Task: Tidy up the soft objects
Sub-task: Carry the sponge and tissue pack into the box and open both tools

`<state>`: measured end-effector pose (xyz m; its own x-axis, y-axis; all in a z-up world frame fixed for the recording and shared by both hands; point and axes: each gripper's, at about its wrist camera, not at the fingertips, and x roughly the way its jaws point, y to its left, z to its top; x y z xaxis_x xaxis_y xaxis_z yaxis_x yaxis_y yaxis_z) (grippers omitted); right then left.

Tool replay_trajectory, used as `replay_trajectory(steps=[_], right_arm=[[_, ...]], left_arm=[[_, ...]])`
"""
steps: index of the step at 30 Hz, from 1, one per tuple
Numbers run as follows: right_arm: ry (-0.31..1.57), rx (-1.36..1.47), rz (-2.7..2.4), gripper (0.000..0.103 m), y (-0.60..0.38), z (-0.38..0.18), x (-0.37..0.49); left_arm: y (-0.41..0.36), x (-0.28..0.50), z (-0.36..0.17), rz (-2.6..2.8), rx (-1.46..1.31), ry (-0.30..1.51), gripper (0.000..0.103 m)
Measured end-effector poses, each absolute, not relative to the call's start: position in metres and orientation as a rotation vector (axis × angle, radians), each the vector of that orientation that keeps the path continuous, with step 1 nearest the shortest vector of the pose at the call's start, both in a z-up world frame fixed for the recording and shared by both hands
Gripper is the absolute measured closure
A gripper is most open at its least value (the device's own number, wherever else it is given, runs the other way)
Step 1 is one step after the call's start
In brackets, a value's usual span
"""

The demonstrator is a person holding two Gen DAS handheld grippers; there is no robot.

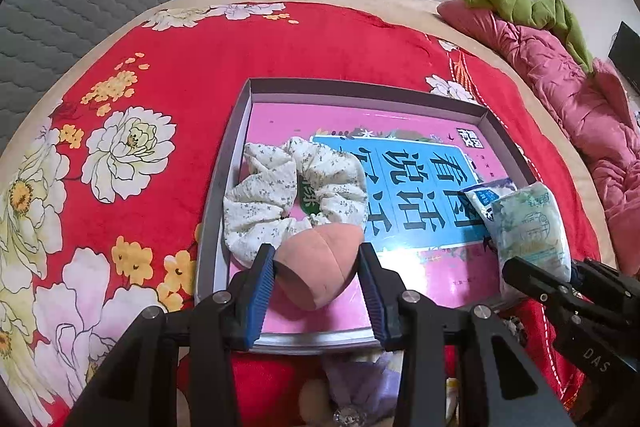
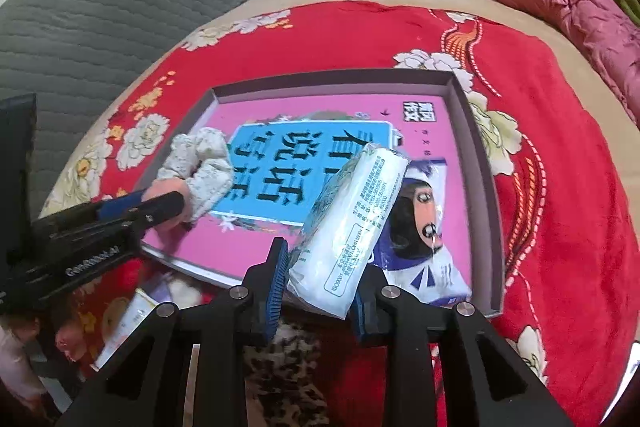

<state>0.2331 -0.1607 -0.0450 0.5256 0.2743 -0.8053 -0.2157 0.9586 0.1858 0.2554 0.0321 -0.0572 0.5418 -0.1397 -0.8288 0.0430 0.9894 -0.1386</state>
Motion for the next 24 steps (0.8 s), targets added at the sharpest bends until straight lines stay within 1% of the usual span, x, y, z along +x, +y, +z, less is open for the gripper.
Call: replay_trajectory(steps=[4,10,14,21,24], right_arm=[[0.982,0.074,0.284,0.071,-0.165,-0.048,0.23],[0.97,0.079,0.269,0.07,-0.168,-0.045,0.225],[0.948,0.032,0.234,0.064,-0.166,-0.039,0.223],[0.925,0.02,0.226,0.062,-0.165,-0.032,0.22],[0.917,0.023,0.222,0.06,-0.163,-0.029,0.219]], left_arm=[[0.03,0.253,-0.058,-0.11,-0.082,0.998,0.061],[0.03,0.252,-0.057,-0.11,-0.081,0.998,0.06],[0.03,0.252,-0.057,-0.108,-0.07,0.999,0.059],[0.029,0.251,-0.057,-0.109,-0.064,1.007,0.057],[0.03,0.251,-0.058,-0.103,-0.054,1.008,0.056]])
